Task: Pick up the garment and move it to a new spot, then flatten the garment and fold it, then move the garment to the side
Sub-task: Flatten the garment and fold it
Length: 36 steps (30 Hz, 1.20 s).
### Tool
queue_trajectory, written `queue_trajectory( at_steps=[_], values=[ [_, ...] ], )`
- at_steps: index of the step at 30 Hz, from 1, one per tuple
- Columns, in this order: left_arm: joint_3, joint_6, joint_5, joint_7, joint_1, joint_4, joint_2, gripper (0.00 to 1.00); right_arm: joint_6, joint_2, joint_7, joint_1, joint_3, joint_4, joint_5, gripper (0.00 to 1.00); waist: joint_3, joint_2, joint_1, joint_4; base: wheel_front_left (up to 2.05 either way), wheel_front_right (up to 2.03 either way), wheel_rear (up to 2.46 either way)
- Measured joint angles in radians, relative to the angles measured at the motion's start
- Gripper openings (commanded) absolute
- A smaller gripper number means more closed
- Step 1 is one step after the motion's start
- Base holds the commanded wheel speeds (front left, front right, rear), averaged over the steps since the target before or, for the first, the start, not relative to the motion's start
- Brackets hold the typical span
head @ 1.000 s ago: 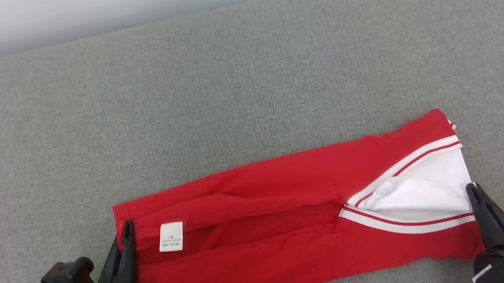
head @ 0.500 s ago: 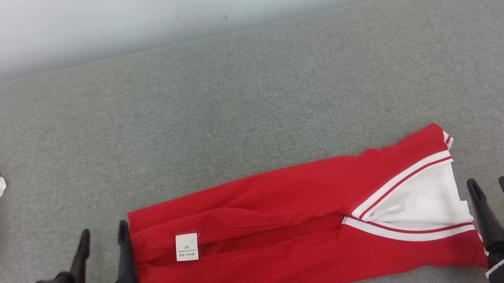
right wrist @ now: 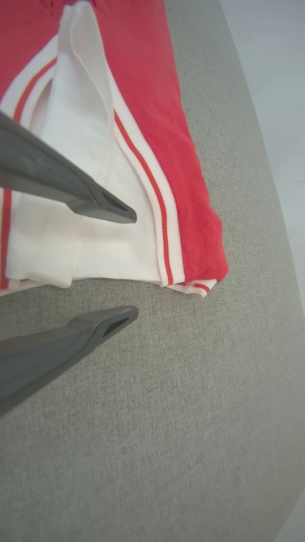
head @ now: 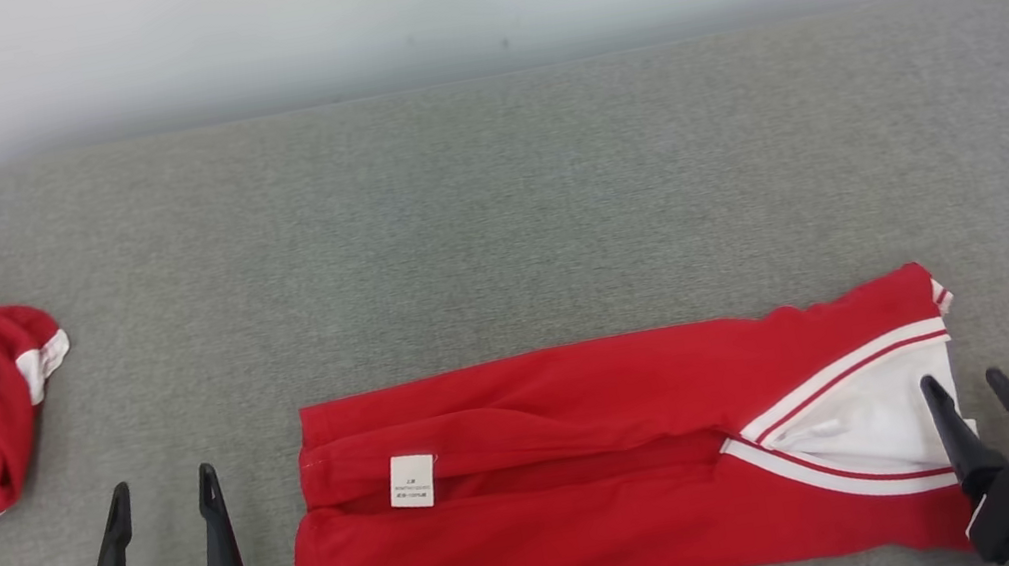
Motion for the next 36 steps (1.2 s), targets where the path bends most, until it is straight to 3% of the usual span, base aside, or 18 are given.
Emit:
queue_trajectory(
  at_steps=[12,13,14,22,30,36],
  values=[
    [0.096,-0.024,0.095,0.000,0.058,-0.008,-0.061,1.00,0.000,-0.018,0.067,-0.049,0.072,0.164,0.003,1.00,0.002,0.0000,0.0000,0.044,0.00,0.00,0.00],
    [0.105,-0.033,0.104,0.000,0.062,-0.007,-0.072,1.00,0.000,-0.017,0.078,-0.056,0.089,0.167,0.007,0.95,0.002,0.0000,0.0000,0.044,0.00,0.00,0.00],
    [0.110,-0.037,0.109,0.000,0.062,-0.007,-0.077,1.00,0.000,-0.017,0.088,-0.060,0.099,0.168,0.017,0.00,0.002,0.0000,-0.0001,0.045,0.00,0.00,0.00],
    [0.146,-0.064,0.144,0.000,0.068,0.001,-0.108,1.00,0.001,-0.053,0.113,-0.084,0.120,0.174,0.058,0.00,-0.011,0.0000,0.0000,0.038,0.00,0.00,0.00],
    [0.166,-0.089,0.167,0.000,0.069,0.009,-0.130,1.00,0.000,-0.179,0.098,-0.116,0.021,0.257,0.054,0.00,-0.025,0.0001,0.0001,0.021,0.00,0.00,0.00],
    [0.187,-0.098,0.178,0.000,0.082,0.012,-0.143,1.00,0.000,-0.215,0.096,-0.125,-0.017,0.240,0.020,0.00,-0.031,0.0001,0.0002,0.002,0.00,0.00,0.00]
  ],
)
